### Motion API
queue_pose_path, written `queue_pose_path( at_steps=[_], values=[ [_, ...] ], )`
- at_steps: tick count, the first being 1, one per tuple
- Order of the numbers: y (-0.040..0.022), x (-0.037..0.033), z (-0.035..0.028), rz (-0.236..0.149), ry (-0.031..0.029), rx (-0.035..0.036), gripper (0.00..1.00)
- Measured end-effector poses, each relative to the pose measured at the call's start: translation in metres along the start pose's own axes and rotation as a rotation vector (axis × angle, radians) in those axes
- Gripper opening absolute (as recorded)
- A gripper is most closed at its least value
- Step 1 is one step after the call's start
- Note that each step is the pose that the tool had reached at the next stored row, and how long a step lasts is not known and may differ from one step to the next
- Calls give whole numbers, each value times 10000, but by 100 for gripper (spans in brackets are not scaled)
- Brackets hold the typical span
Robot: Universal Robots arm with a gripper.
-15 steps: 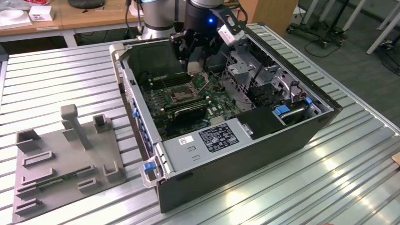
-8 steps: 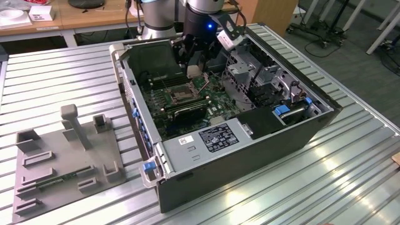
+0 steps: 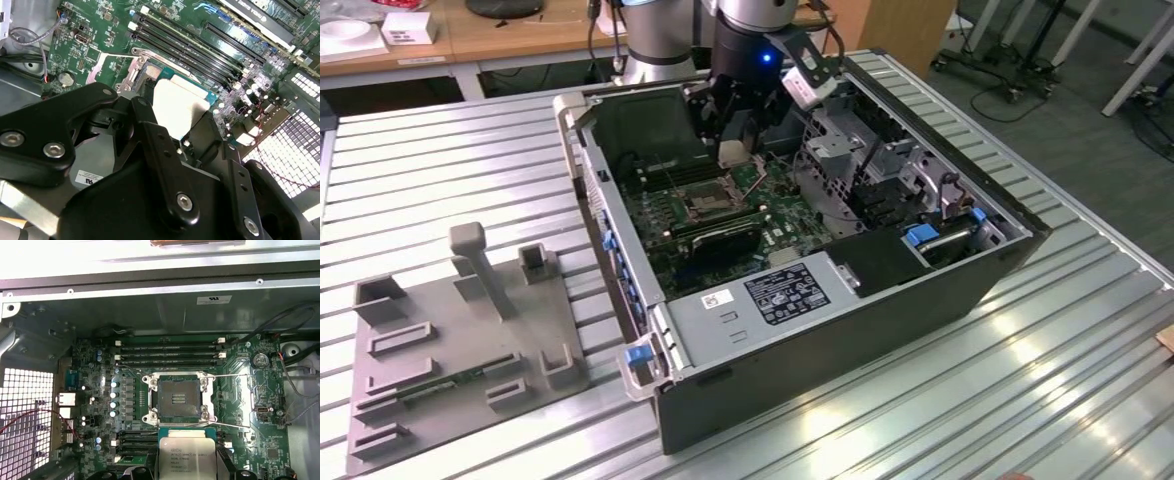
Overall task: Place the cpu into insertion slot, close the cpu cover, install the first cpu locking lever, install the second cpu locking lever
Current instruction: 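Place the cpu into insertion slot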
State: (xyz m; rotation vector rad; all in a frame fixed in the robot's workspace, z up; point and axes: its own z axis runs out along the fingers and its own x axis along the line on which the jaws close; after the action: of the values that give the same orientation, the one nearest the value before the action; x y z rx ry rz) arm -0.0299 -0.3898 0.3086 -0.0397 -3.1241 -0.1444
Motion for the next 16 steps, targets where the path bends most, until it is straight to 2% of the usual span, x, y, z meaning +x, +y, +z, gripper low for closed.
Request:
queue_pose_path(
  at_steps=[10,16],
  values=[
    [9,0,13,1,0,1,54],
    [34,1,47,1,2,-31,54]
  ],
)
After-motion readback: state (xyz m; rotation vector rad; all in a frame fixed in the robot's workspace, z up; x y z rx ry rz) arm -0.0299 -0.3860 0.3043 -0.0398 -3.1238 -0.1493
